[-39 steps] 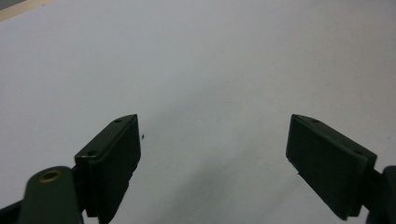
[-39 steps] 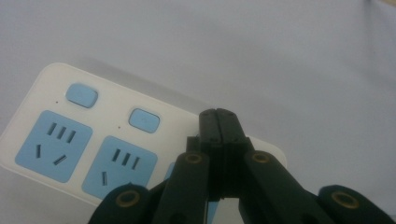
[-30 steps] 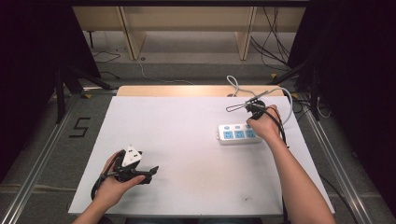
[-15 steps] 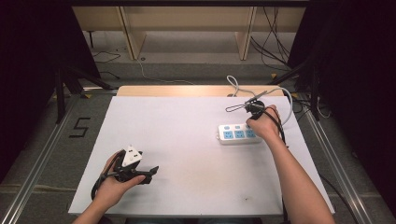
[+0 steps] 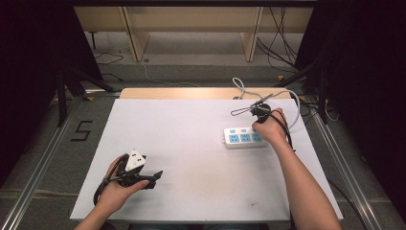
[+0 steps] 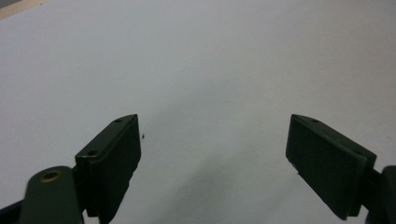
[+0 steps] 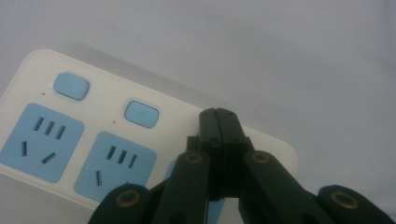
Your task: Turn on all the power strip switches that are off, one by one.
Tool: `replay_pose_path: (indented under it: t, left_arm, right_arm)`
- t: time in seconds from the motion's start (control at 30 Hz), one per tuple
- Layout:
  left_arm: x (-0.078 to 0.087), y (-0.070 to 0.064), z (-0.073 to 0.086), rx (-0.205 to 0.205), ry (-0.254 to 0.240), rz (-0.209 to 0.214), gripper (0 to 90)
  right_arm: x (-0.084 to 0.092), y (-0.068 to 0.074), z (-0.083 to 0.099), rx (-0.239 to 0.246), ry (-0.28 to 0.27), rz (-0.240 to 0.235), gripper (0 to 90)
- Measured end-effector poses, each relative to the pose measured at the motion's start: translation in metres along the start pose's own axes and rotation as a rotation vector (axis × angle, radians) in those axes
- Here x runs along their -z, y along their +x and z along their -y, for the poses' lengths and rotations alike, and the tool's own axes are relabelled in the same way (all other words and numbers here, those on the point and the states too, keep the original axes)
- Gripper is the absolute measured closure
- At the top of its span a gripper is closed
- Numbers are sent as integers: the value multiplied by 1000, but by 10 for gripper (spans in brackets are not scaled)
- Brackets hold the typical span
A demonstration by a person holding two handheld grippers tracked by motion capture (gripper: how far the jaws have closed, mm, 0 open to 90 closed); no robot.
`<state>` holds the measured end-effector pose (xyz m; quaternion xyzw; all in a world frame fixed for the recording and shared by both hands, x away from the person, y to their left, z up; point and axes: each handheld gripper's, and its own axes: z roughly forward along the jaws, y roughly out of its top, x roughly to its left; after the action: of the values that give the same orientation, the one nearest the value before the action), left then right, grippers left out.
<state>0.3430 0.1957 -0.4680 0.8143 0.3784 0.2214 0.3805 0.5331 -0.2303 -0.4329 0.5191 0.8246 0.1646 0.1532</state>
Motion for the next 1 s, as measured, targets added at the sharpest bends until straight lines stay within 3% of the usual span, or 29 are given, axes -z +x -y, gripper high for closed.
replay_pose_path:
  t: [0.47,1.0]
  left_arm:
    - [-1,-1,0,0,5,2,179]
    - [-2,-1,0,2,4,4,179]
  right_arm:
    - [-1,6,0,29,2,40,900]
    - [0,0,3,9,-24,14,900]
